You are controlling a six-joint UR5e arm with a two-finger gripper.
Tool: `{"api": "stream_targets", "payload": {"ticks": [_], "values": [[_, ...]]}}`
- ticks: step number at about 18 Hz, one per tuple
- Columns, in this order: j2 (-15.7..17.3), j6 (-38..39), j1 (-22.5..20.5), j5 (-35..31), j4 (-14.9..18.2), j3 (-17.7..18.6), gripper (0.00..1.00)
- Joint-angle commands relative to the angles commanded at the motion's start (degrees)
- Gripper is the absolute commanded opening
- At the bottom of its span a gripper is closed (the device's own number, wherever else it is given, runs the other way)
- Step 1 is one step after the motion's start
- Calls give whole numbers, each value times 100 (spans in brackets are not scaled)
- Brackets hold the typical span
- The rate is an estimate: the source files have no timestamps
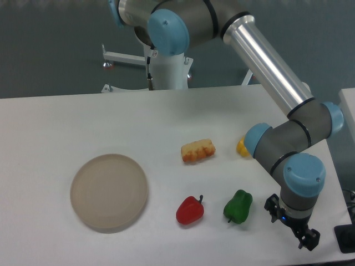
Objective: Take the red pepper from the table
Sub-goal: 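Move the gripper over the red bell pepper and lower toward it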
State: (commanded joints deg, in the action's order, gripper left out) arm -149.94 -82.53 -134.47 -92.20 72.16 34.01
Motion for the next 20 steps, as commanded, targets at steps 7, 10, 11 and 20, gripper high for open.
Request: {"api": "stream_targets", "payload": {"ticks": [7, 10, 11, 20], "values": [[61, 9, 26, 18, 0, 35, 100], [158, 18, 166, -9, 9, 96, 100], [228, 35, 176, -17, 35, 149, 100], [1229, 509, 509, 79, 264, 1343, 100]]}}
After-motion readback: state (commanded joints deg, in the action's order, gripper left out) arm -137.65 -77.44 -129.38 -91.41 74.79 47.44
